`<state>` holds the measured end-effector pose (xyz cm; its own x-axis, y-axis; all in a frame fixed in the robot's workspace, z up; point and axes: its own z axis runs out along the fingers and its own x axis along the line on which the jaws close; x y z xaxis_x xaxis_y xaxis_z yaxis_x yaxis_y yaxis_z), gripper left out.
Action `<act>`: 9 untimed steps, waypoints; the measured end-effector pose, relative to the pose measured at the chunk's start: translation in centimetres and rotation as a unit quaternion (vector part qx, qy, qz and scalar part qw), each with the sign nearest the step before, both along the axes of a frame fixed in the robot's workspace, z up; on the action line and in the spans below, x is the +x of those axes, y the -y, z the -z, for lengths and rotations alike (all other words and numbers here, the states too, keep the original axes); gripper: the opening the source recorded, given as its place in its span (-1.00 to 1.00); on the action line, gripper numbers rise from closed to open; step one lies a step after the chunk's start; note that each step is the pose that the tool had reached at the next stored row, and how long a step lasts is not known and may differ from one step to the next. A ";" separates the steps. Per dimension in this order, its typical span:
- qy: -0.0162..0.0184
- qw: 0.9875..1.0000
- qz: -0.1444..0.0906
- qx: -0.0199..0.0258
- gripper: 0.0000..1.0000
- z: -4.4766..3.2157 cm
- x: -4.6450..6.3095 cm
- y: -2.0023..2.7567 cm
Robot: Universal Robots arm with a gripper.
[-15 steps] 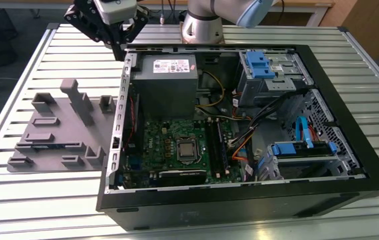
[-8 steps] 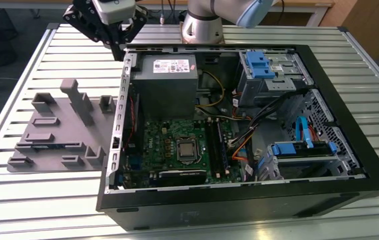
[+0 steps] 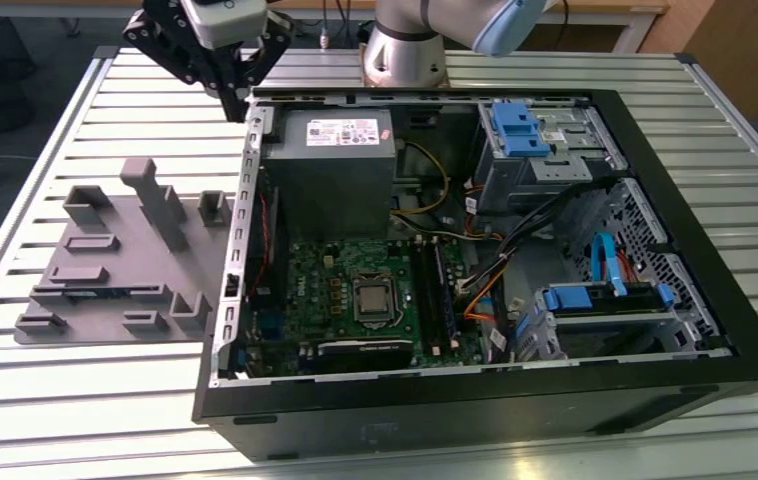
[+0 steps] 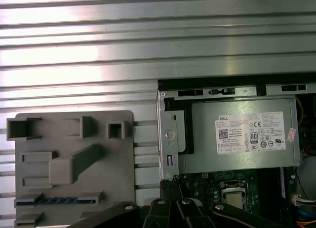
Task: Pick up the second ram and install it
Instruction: 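Reach for the second ram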
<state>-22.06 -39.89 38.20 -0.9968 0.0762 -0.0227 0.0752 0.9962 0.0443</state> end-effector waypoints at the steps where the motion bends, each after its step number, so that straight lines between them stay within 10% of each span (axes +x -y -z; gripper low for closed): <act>1: 0.000 1.000 0.000 0.000 -0.79 0.00 0.0 0.00; 9: 0.000 1.000 0.000 0.000 -0.79 0.00 -0.3 0.00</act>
<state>-22.34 -39.89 38.20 -0.9968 0.0762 -0.0226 0.0751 0.9962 0.0442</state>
